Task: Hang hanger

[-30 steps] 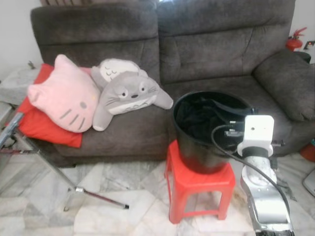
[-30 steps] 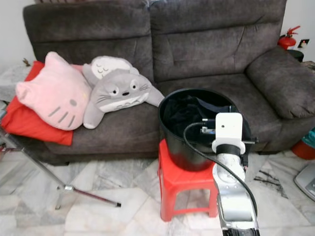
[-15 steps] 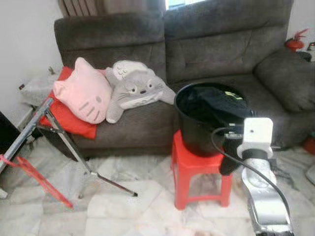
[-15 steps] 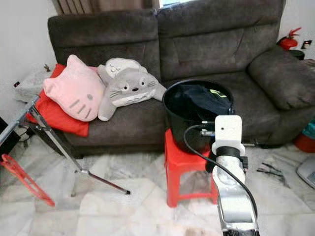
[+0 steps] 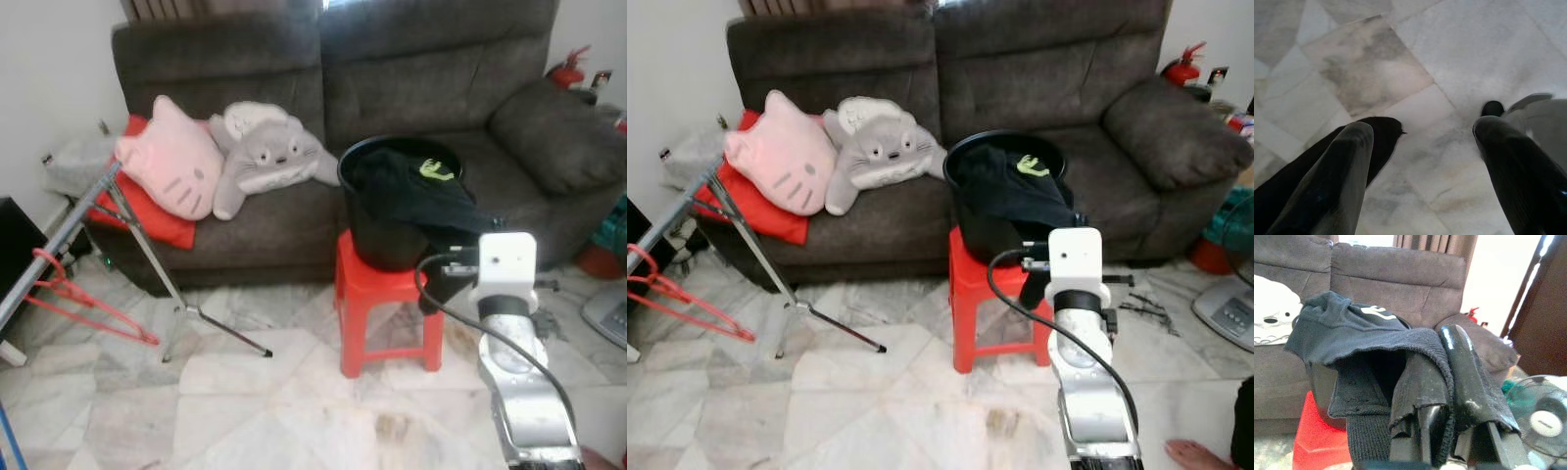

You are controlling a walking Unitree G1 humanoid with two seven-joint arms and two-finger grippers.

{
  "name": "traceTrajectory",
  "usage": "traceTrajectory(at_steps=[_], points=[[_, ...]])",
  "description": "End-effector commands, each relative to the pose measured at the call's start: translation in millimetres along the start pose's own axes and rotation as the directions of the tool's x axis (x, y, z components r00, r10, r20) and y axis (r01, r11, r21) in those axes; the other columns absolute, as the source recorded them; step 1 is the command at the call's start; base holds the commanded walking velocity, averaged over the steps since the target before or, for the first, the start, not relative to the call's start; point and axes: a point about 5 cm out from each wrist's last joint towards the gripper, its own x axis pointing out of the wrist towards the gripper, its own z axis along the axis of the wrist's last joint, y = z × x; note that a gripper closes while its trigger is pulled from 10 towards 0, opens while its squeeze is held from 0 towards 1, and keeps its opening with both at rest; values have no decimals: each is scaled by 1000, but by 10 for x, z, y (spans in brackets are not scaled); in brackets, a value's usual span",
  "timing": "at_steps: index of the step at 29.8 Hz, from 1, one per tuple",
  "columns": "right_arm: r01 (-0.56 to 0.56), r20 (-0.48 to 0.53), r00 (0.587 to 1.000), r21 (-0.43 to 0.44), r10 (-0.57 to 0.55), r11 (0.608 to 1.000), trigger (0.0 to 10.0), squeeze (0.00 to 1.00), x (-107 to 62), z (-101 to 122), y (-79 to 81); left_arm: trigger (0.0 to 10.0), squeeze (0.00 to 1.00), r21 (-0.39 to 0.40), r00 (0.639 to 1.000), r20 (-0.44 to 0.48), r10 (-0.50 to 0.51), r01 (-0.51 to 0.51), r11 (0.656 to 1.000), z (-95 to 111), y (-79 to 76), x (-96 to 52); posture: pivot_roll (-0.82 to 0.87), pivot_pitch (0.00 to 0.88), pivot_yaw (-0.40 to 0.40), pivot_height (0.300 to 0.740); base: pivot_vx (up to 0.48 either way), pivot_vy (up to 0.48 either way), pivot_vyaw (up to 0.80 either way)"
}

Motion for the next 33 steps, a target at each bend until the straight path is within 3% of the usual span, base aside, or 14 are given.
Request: traceTrajectory(at_steps=[1,10,33], points=[[-34,58,998,11,34,999,10000,0,14,151,88,10000,0,-3,1000,0,22,-22,1000,9,70,-1,-143,10,95,740,0,0,0],[-102,106,989,-22,104,995,10000,0,-5,247,194,10000,0,-4,1000,1,23,-23,1000,8,68,-2,-144,15,94,740,0,0,210],[-218,116,968,-47,222,975,10000,0,-34,282,359,10000,0,-2,1000,-2,16,-16,1000,11,67,0,-140,17,95,740,0,0,800]])
